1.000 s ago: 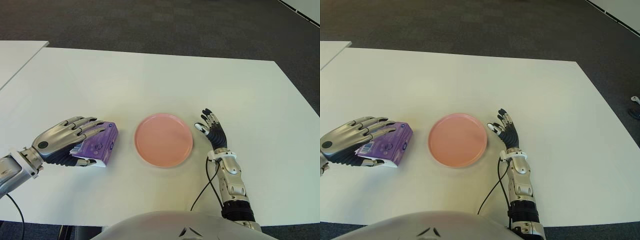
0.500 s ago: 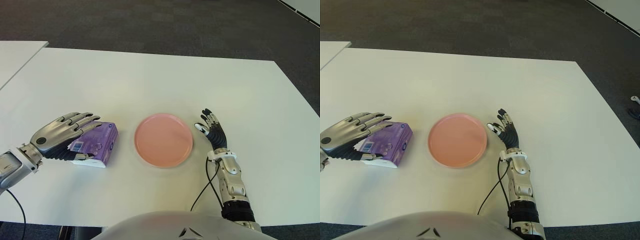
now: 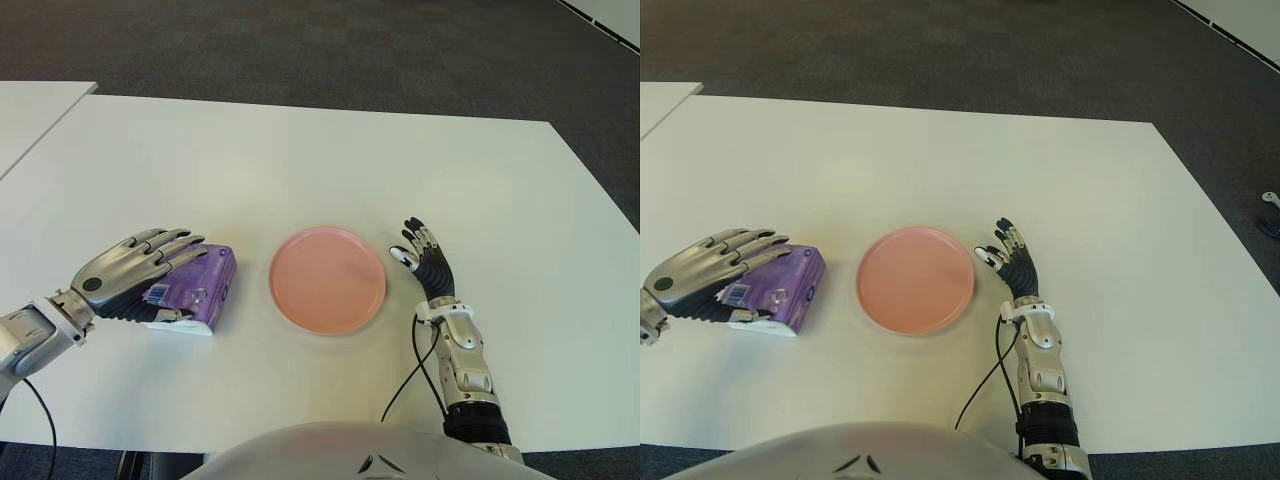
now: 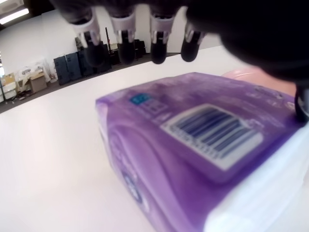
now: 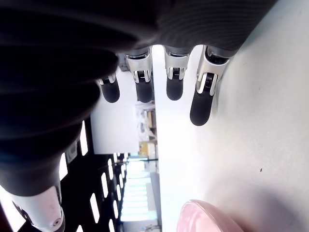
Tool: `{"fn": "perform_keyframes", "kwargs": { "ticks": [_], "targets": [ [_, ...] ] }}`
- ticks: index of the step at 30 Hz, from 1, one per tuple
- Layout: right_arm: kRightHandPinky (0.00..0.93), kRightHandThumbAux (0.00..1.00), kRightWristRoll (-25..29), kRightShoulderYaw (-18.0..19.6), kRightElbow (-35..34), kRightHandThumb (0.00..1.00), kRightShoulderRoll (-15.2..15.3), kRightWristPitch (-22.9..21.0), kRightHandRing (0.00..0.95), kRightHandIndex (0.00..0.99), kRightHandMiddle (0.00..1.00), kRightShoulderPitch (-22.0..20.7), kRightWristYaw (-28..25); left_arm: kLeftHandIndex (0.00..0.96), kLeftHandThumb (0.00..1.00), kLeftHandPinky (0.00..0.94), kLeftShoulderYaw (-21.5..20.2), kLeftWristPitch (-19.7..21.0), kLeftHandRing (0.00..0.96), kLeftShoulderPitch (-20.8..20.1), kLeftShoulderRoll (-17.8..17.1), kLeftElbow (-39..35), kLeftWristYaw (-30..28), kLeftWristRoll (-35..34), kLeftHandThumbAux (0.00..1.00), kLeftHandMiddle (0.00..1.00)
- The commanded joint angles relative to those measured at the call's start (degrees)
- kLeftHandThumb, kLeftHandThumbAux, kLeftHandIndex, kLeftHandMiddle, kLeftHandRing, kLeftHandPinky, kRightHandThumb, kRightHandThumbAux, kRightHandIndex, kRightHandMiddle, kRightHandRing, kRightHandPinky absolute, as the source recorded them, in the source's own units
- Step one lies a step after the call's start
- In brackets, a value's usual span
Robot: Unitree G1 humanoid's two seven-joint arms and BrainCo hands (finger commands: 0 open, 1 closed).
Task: Put the tissue paper into the plate.
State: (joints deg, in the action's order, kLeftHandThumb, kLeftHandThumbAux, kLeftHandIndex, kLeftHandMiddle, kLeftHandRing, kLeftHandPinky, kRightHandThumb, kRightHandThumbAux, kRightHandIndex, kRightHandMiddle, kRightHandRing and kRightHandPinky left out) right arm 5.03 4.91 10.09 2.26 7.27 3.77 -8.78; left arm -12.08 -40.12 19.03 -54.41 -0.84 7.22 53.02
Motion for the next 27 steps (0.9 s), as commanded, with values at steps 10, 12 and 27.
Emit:
{"fn": "perform_keyframes", "kwargs": {
  "ticks": [10,12,27],
  "targets": [
    [0.026,0.722,0.89,-0.20,1.19,0.046,-0.24,-4.47,0.008,0.000,0.025,3.22,-0.13,0.000,0.127,0.000,5.40,1.48,0.000,-0.62,-2.02,3.24,2.41,3.18,0.236,0.000],
    [0.027,0.722,0.93,-0.20,1.11,0.045,-0.22,-4.46,0.009,0.000,0.026,3.29,-0.20,0.000,0.132,0.000,6.43,1.89,0.000,-0.76,-2.19,3.81,2.83,3.72,0.236,0.000],
    [0.013,0.714,0.53,-0.28,0.89,0.046,0.23,-4.10,0.004,0.000,0.022,3.63,-0.28,0.000,0.174,0.000,10.51,1.99,0.000,-0.62,-4.82,4.65,2.03,1.51,0.227,0.000]
  ]
}}
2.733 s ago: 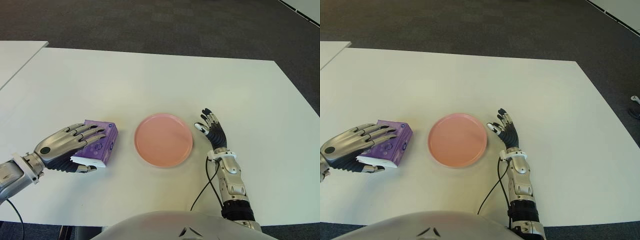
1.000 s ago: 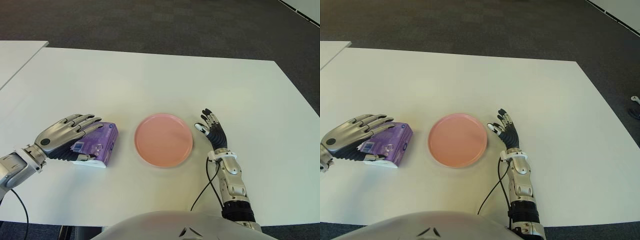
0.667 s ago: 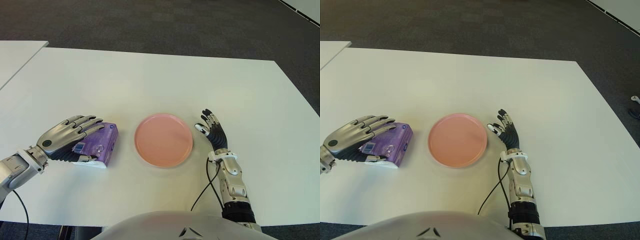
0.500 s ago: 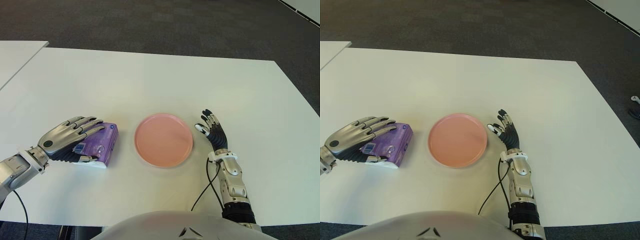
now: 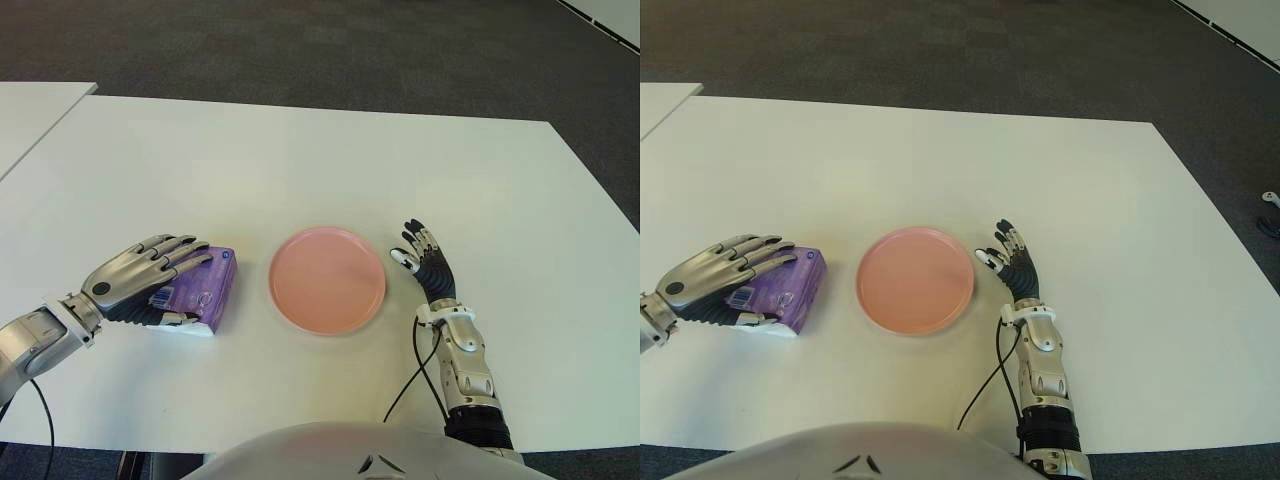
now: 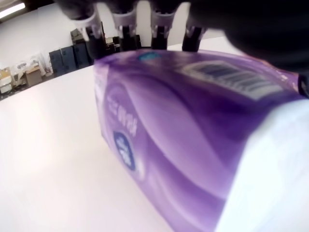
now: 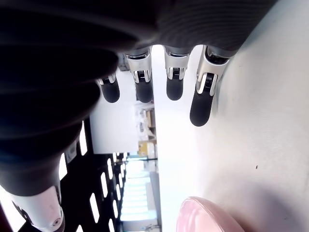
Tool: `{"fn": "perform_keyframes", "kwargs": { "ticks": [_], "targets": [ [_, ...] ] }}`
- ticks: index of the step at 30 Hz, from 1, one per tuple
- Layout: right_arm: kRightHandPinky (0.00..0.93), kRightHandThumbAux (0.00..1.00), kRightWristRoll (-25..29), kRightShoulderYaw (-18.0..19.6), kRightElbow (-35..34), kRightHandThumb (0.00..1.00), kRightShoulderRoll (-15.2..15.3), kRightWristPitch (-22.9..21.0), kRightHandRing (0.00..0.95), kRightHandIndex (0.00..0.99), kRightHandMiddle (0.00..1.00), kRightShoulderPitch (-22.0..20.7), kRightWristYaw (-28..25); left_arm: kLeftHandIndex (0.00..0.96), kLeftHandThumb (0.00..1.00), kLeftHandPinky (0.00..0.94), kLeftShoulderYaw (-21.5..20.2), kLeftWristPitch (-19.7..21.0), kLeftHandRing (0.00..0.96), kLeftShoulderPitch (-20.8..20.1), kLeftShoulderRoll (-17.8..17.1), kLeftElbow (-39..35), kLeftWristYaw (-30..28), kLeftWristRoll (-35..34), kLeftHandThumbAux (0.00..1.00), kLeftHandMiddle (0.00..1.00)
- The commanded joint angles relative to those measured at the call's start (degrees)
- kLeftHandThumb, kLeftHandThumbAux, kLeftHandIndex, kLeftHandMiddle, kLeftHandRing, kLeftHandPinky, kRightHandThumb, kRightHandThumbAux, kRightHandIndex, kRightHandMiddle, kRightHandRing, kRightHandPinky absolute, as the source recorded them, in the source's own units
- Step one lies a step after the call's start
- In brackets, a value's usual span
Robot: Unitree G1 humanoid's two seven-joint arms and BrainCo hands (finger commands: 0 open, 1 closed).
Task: Put the tissue paper into the plate.
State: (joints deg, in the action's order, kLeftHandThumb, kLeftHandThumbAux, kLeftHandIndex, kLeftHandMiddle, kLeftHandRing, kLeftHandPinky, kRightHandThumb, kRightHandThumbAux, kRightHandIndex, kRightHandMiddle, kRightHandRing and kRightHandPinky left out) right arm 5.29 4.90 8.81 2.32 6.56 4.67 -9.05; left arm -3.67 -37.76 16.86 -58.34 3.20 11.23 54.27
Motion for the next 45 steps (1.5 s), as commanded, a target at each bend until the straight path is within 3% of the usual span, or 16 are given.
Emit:
{"fn": "perform_keyframes", "kwargs": {
  "ticks": [1,9,17,25,35,42,45],
  "targets": [
    [0.014,0.713,0.30,-0.28,2.02,0.046,0.20,-3.54,0.003,0.000,0.022,2.80,-0.03,0.000,0.174,0.000,2.09,-0.36,0.000,1.73,-1.13,0.36,-2.35,-0.13,0.228,0.000],
    [0.018,0.717,0.67,-0.32,0.85,0.048,-0.02,-4.69,0.008,0.000,0.028,3.30,0.06,0.000,0.179,0.000,0.68,-0.26,0.000,3.96,-2.98,-2.30,-5.59,-4.20,0.225,0.000],
    [0.020,0.723,0.90,-0.36,1.32,0.052,-0.07,-4.68,0.010,0.000,0.031,3.16,-0.04,0.000,0.198,0.000,-6.43,-0.77,0.000,8.17,-4.90,-7.70,-13.40,-15.94,0.222,0.000],
    [0.023,0.715,0.30,-0.85,1.53,0.047,0.07,-4.29,0.009,0.000,0.028,3.07,0.20,0.000,0.263,0.000,-13.52,0.46,0.000,11.15,-2.33,-12.43,-20.12,-28.88,0.229,0.000],
    [0.015,0.714,0.56,-1.14,1.06,0.042,0.20,-5.18,0.007,0.000,0.025,2.96,0.55,0.000,0.328,0.000,-16.54,1.82,0.000,15.52,1.42,-15.53,-28.69,-40.01,0.228,0.000],
    [0.020,0.719,1.03,-1.06,1.49,0.045,0.15,-4.94,0.011,0.000,0.030,2.86,0.32,0.000,0.390,0.000,-16.05,2.12,0.000,17.04,0.32,-15.93,-38.54,-52.75,0.223,0.000],
    [0.016,0.719,0.98,-1.13,1.83,0.046,0.13,-4.52,0.012,0.000,0.031,2.80,0.27,0.000,0.418,0.001,-15.56,2.48,0.000,17.08,0.33,-15.45,-41.96,-54.53,0.215,0.000]
  ]
}}
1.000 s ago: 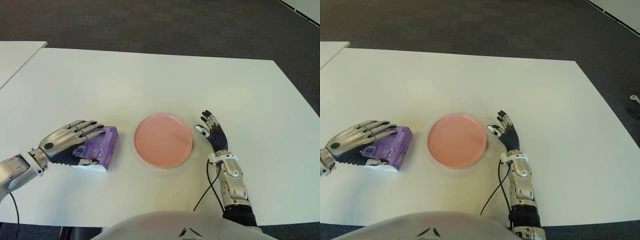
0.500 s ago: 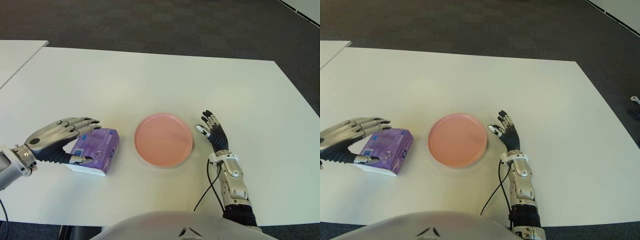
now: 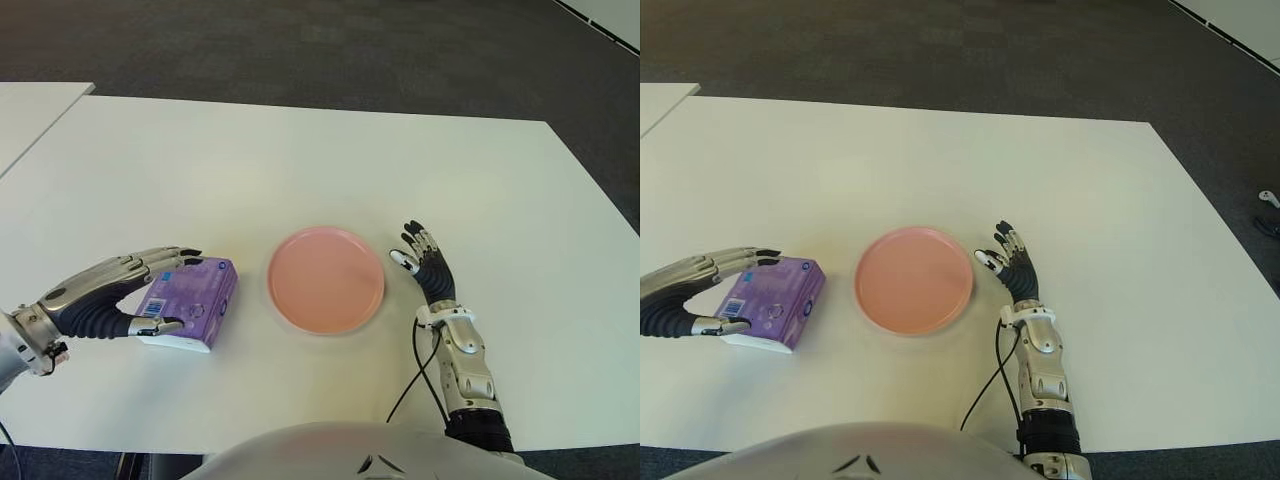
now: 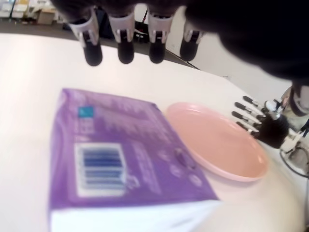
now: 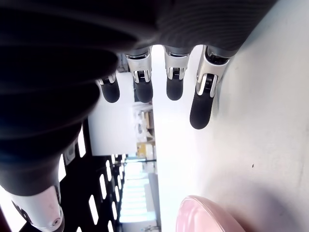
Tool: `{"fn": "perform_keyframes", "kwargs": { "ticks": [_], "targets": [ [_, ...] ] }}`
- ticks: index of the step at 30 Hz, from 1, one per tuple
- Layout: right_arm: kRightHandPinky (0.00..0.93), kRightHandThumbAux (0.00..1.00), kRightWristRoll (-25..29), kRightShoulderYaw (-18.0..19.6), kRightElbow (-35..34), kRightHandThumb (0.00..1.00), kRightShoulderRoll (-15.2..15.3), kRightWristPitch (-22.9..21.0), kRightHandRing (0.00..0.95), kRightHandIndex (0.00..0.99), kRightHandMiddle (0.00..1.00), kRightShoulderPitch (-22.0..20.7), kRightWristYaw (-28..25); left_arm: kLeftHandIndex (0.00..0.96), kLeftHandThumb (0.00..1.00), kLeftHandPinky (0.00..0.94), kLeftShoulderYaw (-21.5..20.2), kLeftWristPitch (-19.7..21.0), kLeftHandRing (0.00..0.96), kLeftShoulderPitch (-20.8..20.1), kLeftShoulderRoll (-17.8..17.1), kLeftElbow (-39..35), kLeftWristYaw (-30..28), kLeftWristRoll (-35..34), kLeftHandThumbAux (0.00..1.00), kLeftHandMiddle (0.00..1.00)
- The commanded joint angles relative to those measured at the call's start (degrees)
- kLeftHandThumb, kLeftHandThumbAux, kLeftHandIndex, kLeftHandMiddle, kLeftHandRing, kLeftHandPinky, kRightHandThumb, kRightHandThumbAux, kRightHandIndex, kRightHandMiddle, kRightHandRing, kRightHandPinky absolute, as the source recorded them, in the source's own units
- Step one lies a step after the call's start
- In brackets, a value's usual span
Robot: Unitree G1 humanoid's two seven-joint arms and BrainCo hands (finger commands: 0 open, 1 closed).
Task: Put the tissue paper into the plate.
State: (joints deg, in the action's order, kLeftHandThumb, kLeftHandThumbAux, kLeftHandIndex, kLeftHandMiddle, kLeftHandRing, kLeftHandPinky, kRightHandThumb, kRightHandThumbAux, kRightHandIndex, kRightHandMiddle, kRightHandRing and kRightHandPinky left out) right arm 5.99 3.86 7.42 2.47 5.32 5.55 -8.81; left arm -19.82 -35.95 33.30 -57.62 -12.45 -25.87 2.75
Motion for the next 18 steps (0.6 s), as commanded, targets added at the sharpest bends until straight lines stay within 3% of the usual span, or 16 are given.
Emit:
{"fn": "perform_keyframes", "kwargs": {
  "ticks": [1,4,7,18],
  "targets": [
    [0.013,0.717,0.21,-0.13,3.34,0.046,-0.03,-3.12,0.012,0.000,0.031,1.89,0.03,0.000,0.430,0.001,0.95,0.68,0.000,0.40,-0.30,0.62,-5.60,-2.72,0.211,0.000],
    [0.013,0.716,0.12,-0.19,3.51,0.044,-0.03,-2.94,0.012,0.000,0.032,1.80,0.06,0.000,0.445,0.000,1.57,0.37,0.000,-0.86,0.44,1.67,-6.67,-1.02,0.203,0.000],
    [0.015,0.716,0.11,-0.23,3.45,0.043,-0.01,-3.09,0.012,0.000,0.033,1.81,0.07,0.000,0.450,0.000,3.82,-0.36,0.000,-3.72,1.52,4.29,-5.42,5.31,0.187,0.000],
    [0.014,0.712,0.06,-0.11,3.04,0.039,0.00,-3.61,0.010,0.000,0.033,1.87,0.44,0.000,0.431,0.000,3.18,-1.81,0.000,-3.81,3.10,5.54,-4.04,12.36,0.150,0.000]
  ]
}}
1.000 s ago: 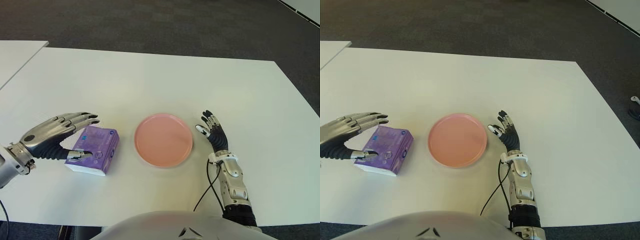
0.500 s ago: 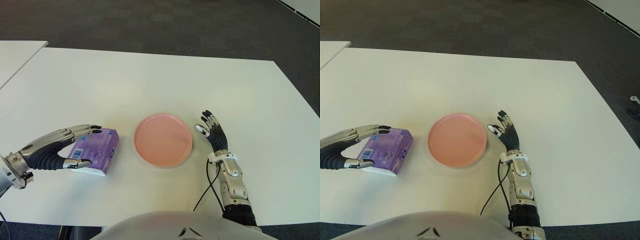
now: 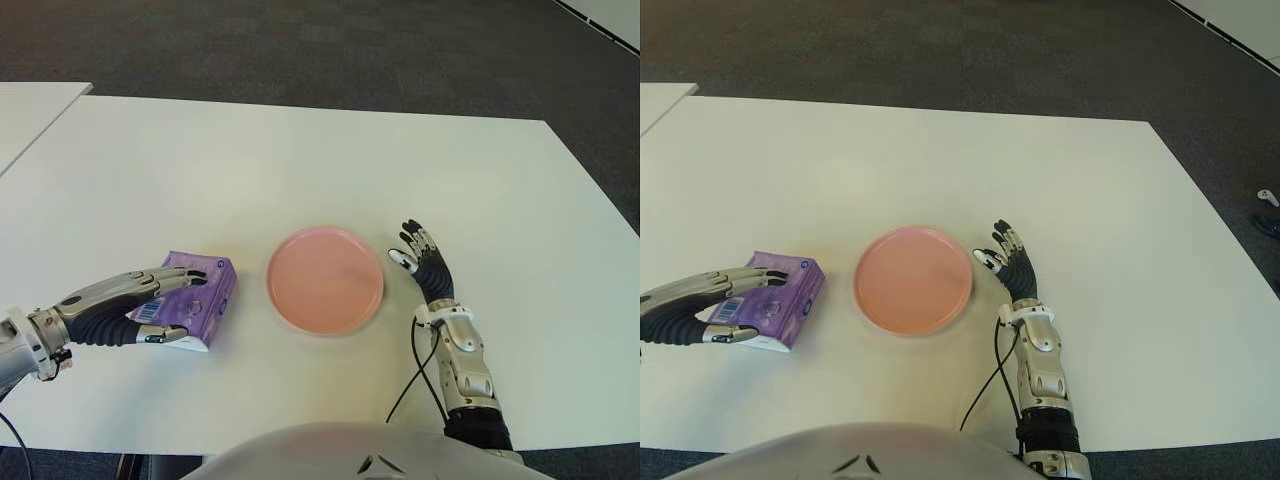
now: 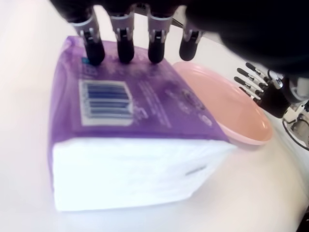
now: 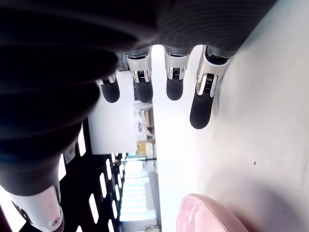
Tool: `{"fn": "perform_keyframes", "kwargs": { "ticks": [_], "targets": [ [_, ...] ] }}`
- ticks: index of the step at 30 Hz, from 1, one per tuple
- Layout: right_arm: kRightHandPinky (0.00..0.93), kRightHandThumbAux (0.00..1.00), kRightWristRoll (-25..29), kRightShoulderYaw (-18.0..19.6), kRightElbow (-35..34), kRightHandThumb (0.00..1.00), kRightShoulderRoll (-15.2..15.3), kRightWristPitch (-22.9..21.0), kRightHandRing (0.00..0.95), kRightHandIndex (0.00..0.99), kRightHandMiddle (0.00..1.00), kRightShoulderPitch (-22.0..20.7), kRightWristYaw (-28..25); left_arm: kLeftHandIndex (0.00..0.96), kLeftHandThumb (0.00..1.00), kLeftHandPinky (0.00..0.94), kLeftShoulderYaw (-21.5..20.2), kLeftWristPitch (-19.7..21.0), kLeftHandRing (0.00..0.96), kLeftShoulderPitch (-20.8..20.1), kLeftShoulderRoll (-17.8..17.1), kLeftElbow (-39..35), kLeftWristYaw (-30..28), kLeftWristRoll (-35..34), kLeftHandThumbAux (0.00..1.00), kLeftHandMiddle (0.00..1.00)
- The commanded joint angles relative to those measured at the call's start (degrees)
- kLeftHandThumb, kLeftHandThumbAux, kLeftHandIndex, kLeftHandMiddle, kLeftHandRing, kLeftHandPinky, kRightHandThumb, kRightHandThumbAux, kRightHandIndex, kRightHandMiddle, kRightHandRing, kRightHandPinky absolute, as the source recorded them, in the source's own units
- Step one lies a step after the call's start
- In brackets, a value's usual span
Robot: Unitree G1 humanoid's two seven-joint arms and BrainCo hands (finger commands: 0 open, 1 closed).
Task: Put the tissue paper into the plate.
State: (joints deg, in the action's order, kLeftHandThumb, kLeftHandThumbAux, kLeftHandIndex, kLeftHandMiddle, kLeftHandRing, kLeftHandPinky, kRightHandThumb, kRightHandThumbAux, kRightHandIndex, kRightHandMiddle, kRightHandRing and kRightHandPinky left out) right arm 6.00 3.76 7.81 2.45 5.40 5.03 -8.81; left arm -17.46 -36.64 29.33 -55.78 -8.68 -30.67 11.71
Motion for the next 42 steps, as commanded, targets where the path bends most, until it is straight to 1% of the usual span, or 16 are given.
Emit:
{"fn": "perform_keyframes", "kwargs": {
  "ticks": [1,9,15,21,27,32,42],
  "targets": [
    [0.013,0.709,0.03,-0.03,2.66,0.039,0.04,-3.64,0.011,0.000,0.033,2.39,0.43,0.000,0.427,0.000,0.91,-1.48,0.000,0.10,1.32,2.01,0.87,3.89,0.149,0.000],
    [0.022,0.706,0.24,0.02,2.68,0.034,0.10,-3.72,0.014,0.000,0.036,2.42,0.33,0.000,0.382,0.000,2.05,-6.08,0.000,-0.76,0.54,3.59,3.09,12.02,0.139,0.000],
    [0.019,0.711,0.64,0.12,3.25,0.033,-0.03,-3.21,0.014,0.000,0.035,2.34,-0.01,0.000,0.340,0.000,1.82,-8.29,0.000,-1.93,0.49,3.59,7.84,21.46,0.132,0.000],
    [0.018,0.716,0.95,0.20,3.11,0.035,0.03,-3.28,0.014,0.000,0.037,2.34,-0.29,0.000,0.322,0.000,2.60,-8.35,0.000,-2.44,0.80,4.23,10.97,25.31,0.126,0.000],
    [0.017,0.712,0.96,0.15,3.29,0.034,0.09,-3.09,0.014,0.000,0.037,2.36,-0.33,0.000,0.296,0.000,2.52,-8.62,0.000,-2.44,0.76,4.40,15.67,30.37,0.121,0.000],
    [0.024,0.713,1.30,0.33,3.18,0.036,0.26,-3.25,0.015,0.000,0.038,2.55,-0.58,0.000,0.277,0.000,2.56,-6.98,0.000,-2.46,1.34,3.48,20.21,36.06,0.129,0.000],
    [0.016,0.714,1.49,0.38,3.41,0.038,0.44,-3.47,0.015,0.000,0.038,2.52,-0.88,0.000,0.253,0.000,4.17,-4.49,0.000,-2.40,0.58,3.64,25.64,40.77,0.141,0.000]
  ]
}}
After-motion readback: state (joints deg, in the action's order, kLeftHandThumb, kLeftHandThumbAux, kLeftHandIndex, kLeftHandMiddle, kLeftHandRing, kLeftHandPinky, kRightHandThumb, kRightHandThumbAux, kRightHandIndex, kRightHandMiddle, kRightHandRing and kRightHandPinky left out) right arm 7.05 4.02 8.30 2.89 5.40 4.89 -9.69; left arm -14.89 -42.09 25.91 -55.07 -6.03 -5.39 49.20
